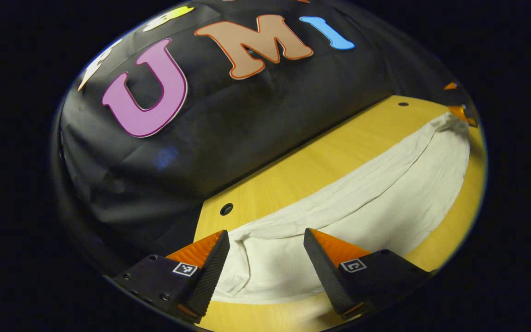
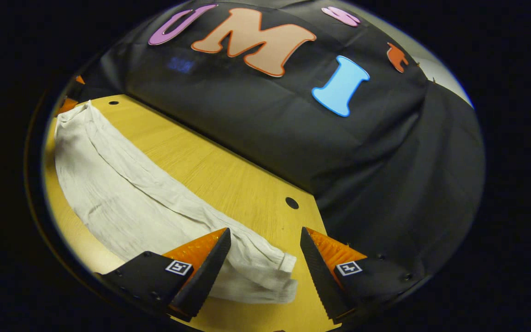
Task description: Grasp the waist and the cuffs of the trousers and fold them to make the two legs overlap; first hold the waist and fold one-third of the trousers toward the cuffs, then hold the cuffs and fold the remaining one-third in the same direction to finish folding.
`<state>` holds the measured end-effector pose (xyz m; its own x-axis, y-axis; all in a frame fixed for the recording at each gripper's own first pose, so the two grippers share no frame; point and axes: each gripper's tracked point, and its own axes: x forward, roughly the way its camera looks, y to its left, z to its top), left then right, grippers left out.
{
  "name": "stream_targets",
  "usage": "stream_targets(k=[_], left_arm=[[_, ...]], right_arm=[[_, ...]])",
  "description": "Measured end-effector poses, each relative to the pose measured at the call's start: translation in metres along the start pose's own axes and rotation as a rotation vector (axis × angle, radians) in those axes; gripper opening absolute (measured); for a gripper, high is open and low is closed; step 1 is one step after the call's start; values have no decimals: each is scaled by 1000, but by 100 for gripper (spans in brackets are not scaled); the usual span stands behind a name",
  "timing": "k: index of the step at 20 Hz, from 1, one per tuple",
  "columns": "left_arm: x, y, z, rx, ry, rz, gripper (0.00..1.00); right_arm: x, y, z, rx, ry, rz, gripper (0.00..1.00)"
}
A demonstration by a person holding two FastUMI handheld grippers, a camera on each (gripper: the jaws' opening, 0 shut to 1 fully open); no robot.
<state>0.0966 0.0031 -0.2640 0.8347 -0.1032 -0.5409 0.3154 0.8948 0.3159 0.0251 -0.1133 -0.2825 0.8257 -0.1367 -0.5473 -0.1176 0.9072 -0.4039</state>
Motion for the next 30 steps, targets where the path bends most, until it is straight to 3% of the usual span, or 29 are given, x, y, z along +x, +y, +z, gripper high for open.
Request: stream_targets(k=[2, 7, 12, 21, 24, 25, 27, 28, 30], left_arm=[[-15, -14, 15, -56, -35, -17, 96], [-34, -32, 47, -51, -93, -34, 96], [-43, -43, 56, -60, -101, -31, 96], [-60, -58, 48, -51, -68, -16, 96], [-63, -61, 47, -53, -61, -9, 96], [-63, -62, 47, -52, -59, -7, 96], [-65, -65, 50, -48, -58, -6, 96], [-65, -65, 49, -43, -58, -6, 96], [-66, -66, 49, -34, -56, -4, 96]], right_arm=[[-6, -12, -17, 80, 25, -1, 97], [-16, -26, -56, 283, 88, 12, 100], [-26, -47, -65, 505, 57, 8, 97], [-24, -69, -99, 717, 90, -21, 97], [-18, -64, -116, 755, 146, 3, 96], [-16, -59, -120, 772, 168, 21, 91], [-9, -50, -127, 791, 206, 52, 96], [-6, -47, -129, 802, 220, 64, 91], [-3, -42, -129, 834, 249, 81, 96]])
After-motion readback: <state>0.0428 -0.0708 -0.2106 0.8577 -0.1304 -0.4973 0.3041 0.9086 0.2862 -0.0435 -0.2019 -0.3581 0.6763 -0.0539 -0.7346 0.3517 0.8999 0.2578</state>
